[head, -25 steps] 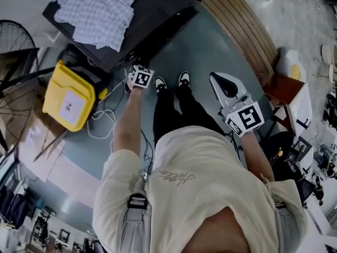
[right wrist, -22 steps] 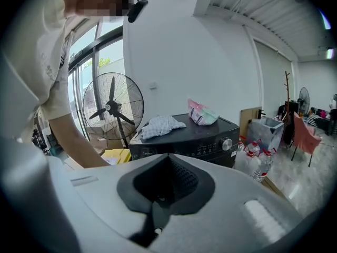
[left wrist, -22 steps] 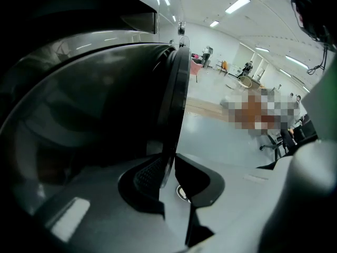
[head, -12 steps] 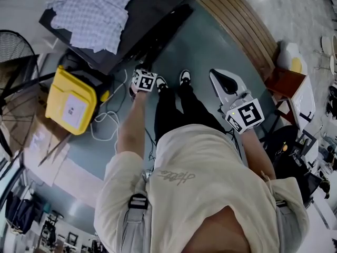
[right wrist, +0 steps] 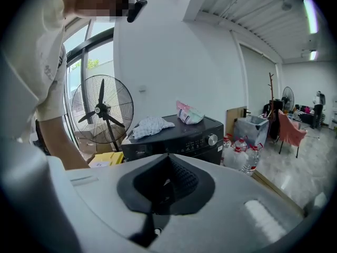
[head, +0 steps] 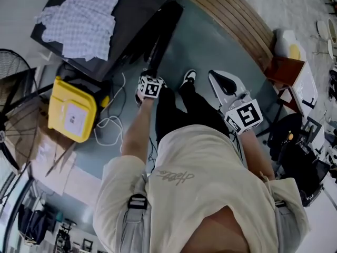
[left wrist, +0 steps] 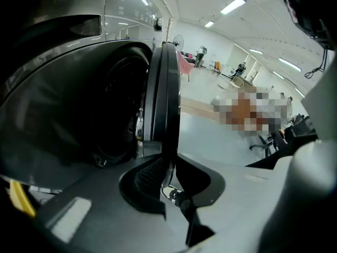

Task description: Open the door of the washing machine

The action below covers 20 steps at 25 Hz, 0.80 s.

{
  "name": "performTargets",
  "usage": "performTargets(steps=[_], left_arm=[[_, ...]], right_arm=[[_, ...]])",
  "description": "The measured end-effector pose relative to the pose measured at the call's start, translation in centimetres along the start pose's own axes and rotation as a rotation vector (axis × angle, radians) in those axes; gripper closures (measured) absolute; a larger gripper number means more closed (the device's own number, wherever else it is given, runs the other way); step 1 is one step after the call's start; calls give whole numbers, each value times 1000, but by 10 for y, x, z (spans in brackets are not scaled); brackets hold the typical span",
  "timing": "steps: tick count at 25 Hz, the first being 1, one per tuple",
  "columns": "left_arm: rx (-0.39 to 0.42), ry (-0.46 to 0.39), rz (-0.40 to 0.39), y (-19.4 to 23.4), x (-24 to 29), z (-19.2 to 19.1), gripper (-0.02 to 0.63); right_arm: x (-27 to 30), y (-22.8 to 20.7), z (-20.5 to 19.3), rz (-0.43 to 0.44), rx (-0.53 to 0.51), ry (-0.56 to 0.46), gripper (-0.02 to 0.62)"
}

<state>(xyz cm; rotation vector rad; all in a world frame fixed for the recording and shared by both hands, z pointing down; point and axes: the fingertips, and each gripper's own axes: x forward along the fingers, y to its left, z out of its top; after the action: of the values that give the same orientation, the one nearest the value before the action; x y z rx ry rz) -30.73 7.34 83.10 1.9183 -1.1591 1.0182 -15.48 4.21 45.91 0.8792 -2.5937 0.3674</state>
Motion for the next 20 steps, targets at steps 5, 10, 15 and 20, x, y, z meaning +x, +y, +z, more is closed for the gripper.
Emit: performTargets(steps=[5,10,15,20], left_arm=[[-47,54,-43,-37,10,-7,528],[-84,117,-44,-73,24,-14,528],[-122,128,-9,-103,32,-8,526],[-228,161,27,-141,47,-9,526]], right_arm=[[-24,-19,-19,-27,20,10,594],[-44,-45,-28,17,34,3,594],[-69,-80,-33,78,9,-26,594],[-107,-127,-57,94,16,-39,594]])
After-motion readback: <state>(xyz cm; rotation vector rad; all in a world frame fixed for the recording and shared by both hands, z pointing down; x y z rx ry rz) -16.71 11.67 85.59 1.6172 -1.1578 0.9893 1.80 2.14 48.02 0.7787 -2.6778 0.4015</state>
